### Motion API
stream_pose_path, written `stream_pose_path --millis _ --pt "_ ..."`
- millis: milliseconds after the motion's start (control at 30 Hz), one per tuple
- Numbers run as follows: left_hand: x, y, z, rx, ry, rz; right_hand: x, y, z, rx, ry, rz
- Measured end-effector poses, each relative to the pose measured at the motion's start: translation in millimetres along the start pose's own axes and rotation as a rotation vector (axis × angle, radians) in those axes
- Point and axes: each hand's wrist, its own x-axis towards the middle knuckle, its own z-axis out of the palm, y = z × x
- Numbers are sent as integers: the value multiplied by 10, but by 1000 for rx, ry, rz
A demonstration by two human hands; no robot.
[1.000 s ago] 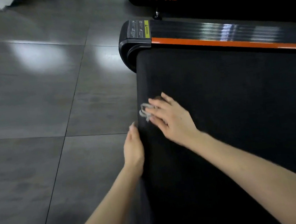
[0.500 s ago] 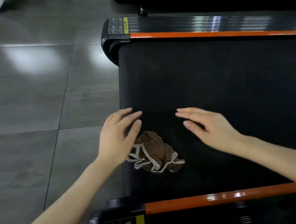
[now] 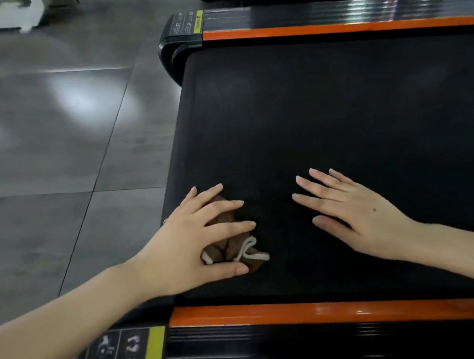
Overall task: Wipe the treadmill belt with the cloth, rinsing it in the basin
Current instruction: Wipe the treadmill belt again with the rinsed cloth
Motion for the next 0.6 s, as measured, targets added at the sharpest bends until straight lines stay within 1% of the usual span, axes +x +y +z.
stream_pose_path --millis 100,200,300,367,400,467,533,600 --pt "195 51 53 -45 -19 16 -87 150 -71 -85 9 -10" --pt "476 123 112 -136 -45 5 -310 388 -129 -129 36 86" --pt "916 180 88 -200 -24 -105 -513 508 -110 -72 38 191" --pt "1112 182 62 -193 -11 -172 -545 483 -71 -68 47 217" --pt "1138 173 74 -202 -8 -163 -543 468 -54 -73 51 224" --pt "1053 178 103 -267 -30 -90 -539 445 -36 -73 62 240" --pt "853 203 100 -369 -74 0 -541 430 -37 -63 70 250" --pt "607 165 62 -420 -102 73 -555 413 -38 -52 72 258"
